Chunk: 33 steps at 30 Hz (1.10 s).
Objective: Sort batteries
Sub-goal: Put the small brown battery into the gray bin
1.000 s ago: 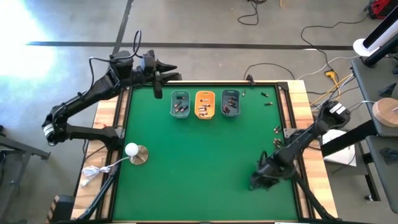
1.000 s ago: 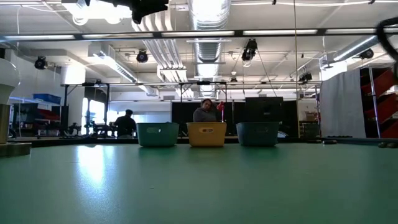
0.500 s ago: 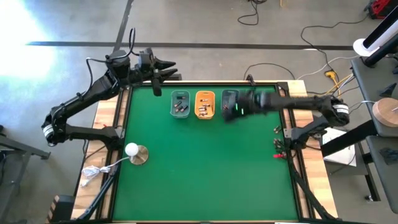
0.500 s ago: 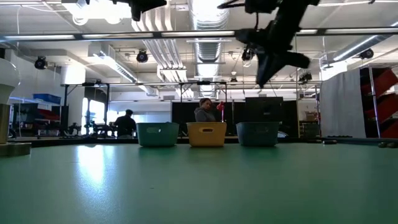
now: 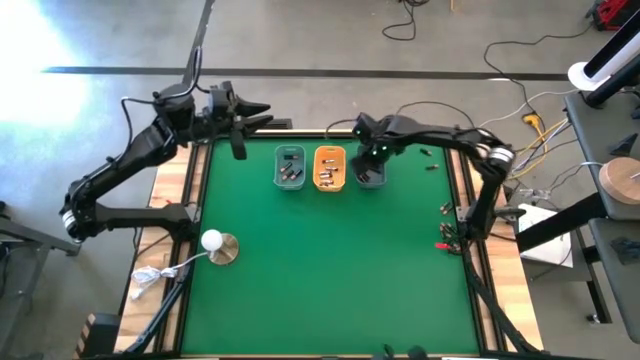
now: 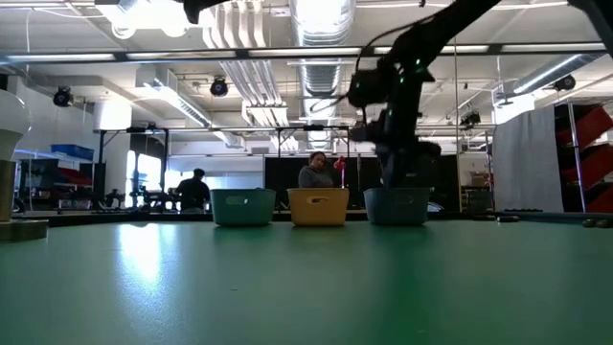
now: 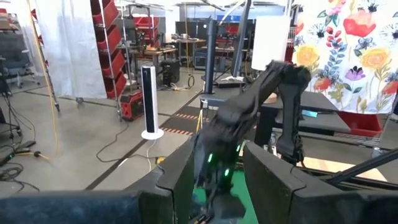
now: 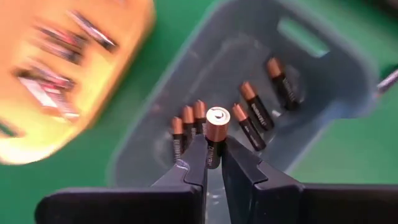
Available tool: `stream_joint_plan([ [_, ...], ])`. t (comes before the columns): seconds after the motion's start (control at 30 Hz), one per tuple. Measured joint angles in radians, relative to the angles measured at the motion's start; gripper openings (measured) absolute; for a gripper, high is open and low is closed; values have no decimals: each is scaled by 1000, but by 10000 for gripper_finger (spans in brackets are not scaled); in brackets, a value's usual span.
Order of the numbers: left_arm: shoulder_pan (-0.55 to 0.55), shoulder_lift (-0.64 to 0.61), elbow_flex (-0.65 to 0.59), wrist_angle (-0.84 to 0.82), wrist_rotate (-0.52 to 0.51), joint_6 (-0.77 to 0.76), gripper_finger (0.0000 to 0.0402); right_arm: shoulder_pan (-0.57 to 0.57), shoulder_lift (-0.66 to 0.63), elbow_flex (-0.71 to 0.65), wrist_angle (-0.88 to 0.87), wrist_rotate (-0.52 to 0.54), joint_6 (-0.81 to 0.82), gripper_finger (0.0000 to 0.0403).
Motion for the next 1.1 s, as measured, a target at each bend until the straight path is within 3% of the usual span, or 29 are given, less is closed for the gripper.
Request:
stream_joint_plan([
  [0.23,0,-53,0,-49,-34,11,117,-3,108,-1,2,1,-1,22],
  [0.47,0,-83,0,-63,-34,11,117,-29,118,-20,30,49,-36,22],
  [0.97,0,-104,0,-82,-34,34,117,-54,158,-43,45,43,-52,23],
  [1.1,0,-108,0,-88,-34,49,117,-54,159,-42,40,44,-43,40],
])
